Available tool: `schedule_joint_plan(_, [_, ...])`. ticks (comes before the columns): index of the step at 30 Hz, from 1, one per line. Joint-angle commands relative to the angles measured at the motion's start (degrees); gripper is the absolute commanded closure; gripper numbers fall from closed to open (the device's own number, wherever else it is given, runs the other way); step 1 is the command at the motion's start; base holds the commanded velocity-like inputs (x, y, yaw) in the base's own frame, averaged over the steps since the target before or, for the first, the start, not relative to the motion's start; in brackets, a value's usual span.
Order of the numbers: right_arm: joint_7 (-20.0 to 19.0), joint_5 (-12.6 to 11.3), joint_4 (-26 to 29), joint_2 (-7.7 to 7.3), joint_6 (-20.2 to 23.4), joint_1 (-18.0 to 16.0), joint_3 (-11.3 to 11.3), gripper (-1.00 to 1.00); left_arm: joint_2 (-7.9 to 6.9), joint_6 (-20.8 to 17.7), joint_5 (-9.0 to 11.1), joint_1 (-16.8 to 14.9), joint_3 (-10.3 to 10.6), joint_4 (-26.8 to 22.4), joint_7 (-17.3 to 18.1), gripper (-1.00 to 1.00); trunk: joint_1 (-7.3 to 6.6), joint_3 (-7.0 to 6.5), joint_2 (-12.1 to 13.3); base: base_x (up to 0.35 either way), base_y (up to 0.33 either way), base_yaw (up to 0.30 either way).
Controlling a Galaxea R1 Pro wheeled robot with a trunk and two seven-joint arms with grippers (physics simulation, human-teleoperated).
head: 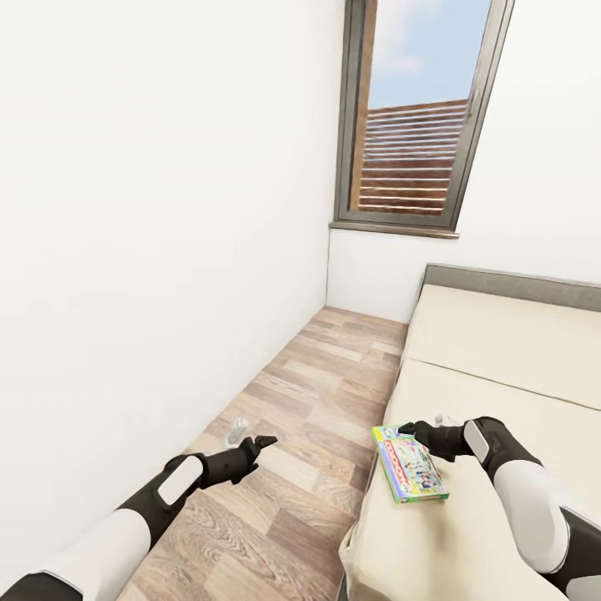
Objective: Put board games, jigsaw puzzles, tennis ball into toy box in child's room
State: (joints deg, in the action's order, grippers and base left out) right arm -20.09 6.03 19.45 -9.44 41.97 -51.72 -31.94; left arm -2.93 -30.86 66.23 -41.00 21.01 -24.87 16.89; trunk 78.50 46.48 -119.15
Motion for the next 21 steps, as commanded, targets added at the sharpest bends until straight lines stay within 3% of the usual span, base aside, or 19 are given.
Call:
schedule_joint_plan(1, [-0.4, 0.6, 0.1, 0.03, 0.2, 0.0, -0.4, -1.0, -0.05, -0.1, 0.2, 0.0, 0.3, 0.0, 0.1, -1.0, -0.01, 0.05, 0.0, 0.0, 0.0, 0.01])
schedule_joint_plan(21, [-0.4, 0.6, 0.1, 0.03, 0.2, 0.0, -0.4, -1.0, -0.06, -0.1, 0.2, 0.1, 0.3, 0.0, 0.2, -1.0, -0.01, -0.19, 0.0, 0.0, 0.0, 0.062])
